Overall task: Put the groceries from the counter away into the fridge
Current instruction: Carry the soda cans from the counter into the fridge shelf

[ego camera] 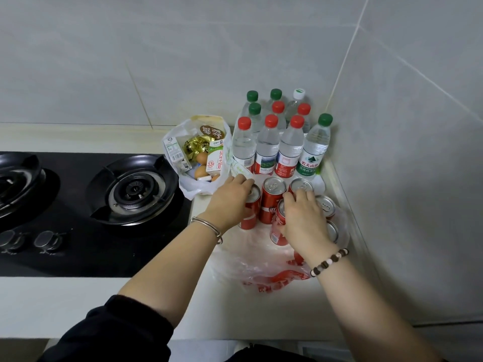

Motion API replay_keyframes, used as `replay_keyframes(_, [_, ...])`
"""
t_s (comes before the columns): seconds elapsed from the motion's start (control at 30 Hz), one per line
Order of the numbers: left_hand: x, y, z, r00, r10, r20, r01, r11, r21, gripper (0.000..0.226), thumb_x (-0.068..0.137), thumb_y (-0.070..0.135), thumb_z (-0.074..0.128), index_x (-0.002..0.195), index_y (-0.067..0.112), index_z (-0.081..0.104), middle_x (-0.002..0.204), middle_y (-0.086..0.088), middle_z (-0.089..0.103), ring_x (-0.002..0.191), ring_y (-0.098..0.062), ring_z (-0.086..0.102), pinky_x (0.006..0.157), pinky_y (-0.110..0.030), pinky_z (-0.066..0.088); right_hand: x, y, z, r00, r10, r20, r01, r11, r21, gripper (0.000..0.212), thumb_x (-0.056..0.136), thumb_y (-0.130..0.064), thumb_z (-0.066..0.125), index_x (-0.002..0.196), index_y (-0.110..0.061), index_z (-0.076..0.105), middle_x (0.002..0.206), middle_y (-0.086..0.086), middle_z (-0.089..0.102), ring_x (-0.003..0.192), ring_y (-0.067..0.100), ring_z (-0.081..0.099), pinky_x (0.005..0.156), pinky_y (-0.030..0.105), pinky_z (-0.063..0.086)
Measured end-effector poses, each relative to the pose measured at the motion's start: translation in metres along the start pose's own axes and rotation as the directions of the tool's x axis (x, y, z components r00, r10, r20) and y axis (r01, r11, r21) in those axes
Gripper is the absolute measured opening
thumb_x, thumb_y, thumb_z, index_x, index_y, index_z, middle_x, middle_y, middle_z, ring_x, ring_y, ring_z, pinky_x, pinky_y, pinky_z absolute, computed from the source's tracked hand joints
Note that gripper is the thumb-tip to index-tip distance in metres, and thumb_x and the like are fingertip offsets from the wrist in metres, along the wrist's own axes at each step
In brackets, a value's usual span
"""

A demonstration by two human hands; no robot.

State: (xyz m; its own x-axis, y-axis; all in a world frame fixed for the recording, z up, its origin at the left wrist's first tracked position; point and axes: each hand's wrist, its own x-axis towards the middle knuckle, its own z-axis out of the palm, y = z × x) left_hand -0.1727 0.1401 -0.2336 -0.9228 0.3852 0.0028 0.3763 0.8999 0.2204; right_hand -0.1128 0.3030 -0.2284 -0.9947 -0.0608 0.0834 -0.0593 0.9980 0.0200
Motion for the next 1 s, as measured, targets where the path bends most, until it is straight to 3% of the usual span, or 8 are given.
replay_keyframes(0.17, [-0.006,-0.004,0.000,1.000,-0.011,-0.010,0.010,0.997,-0.079,0.057,0.072,0.023,0.072,0.122,0.012,0.047,0.114,-0.008,0.054,0.101,-0.026,0.050,0.068,-0.025,0.031,0.003,0.000,-0.001,0.998,-0.038,0.040,0.037,0.999,0.019,0.057,0.077,-0.038,0.071,0.122,-0.014,0.045,0.121,0.006,0.049,0.115,0.024,0.039,0.096,0.031,0.037])
replay_keyframes(0.27, [-0.011,-0.002,0.001,1.000,-0.025,-0.001,0.025,0.993,-0.118,0.052,0.075,0.029,0.070,0.118,0.013,0.044,0.111,-0.007,0.058,0.093,-0.027,0.057,0.063,-0.027,0.035,0.002,-0.001,-0.003,0.994,-0.080,0.073,0.076,0.996,0.048,0.055,0.076,-0.043,0.069,0.118,-0.014,0.048,0.120,0.006,0.046,0.114,0.023,0.040,0.095,0.030,0.037])
replay_keyframes(0.43, [-0.016,0.002,0.001,0.999,-0.037,0.012,0.039,0.986,-0.163,0.053,0.076,0.032,0.071,0.118,0.015,0.043,0.108,-0.005,0.061,0.091,-0.026,0.058,0.064,-0.027,0.036,0.001,-0.006,-0.006,0.971,-0.130,0.201,0.095,0.980,0.173,0.052,0.078,-0.038,0.070,0.117,-0.016,0.044,0.116,0.007,0.043,0.091,0.027,0.057,0.064,0.031,0.042])
replay_keyframes(0.5, [-0.017,0.001,0.001,0.999,-0.051,0.016,0.053,0.981,-0.184,0.055,0.075,0.033,0.072,0.119,0.016,0.046,0.110,-0.004,0.062,0.094,-0.024,0.058,0.067,-0.026,0.038,0.001,-0.006,-0.005,0.961,-0.159,0.224,0.119,0.976,0.181,0.057,0.078,-0.036,0.072,0.122,-0.017,0.041,0.115,0.006,0.045,0.088,0.028,0.060,0.061,0.031,0.040])
replay_keyframes(0.63, [-0.021,0.002,0.000,0.997,-0.071,-0.012,0.066,0.965,-0.253,0.058,0.069,0.033,0.078,0.120,0.018,0.054,0.109,-0.002,0.065,0.097,-0.021,0.061,0.071,-0.022,0.040,0.003,-0.004,-0.007,0.963,-0.166,0.212,0.115,0.965,0.234,0.058,0.078,-0.033,0.071,0.128,-0.021,0.043,0.115,0.004,0.049,0.091,0.028,0.060,0.065,0.032,0.043])
replay_keyframes(0.77, [-0.029,0.004,-0.006,0.993,-0.106,-0.051,0.081,0.934,-0.349,0.061,0.061,0.032,0.083,0.115,0.020,0.057,0.102,0.002,0.068,0.092,-0.017,0.062,0.069,-0.022,0.041,-0.001,-0.005,-0.012,0.972,-0.145,0.187,0.084,0.951,0.299,0.072,0.074,-0.038,0.074,0.137,-0.025,0.042,0.122,0.003,0.054,0.103,0.025,0.059,0.083,0.034,0.047])
replay_keyframes(0.87, [-0.036,0.002,-0.018,0.984,-0.146,-0.107,0.087,0.900,-0.428,0.059,0.059,0.028,0.083,0.112,0.022,0.058,0.100,0.004,0.067,0.092,-0.016,0.062,0.074,-0.024,0.046,-0.002,-0.012,-0.020,0.974,-0.171,0.148,0.123,0.950,0.287,0.067,0.075,-0.040,0.073,0.133,-0.024,0.044,0.123,0.004,0.054,0.102,0.027,0.060,0.082,0.036,0.049])
replay_keyframes(1.0, [-0.051,-0.006,-0.039,0.956,-0.237,-0.171,0.121,0.854,-0.505,0.068,0.058,0.026,0.084,0.120,0.026,0.056,0.107,0.007,0.062,0.092,-0.005,0.056,0.071,-0.003,0.038,0.000,-0.024,-0.041,0.982,-0.186,0.040,0.161,0.926,0.343,0.064,0.074,-0.040,0.071,0.131,-0.027,0.046,0.125,0.001,0.054,0.105,0.026,0.058,0.081,0.035,0.048])
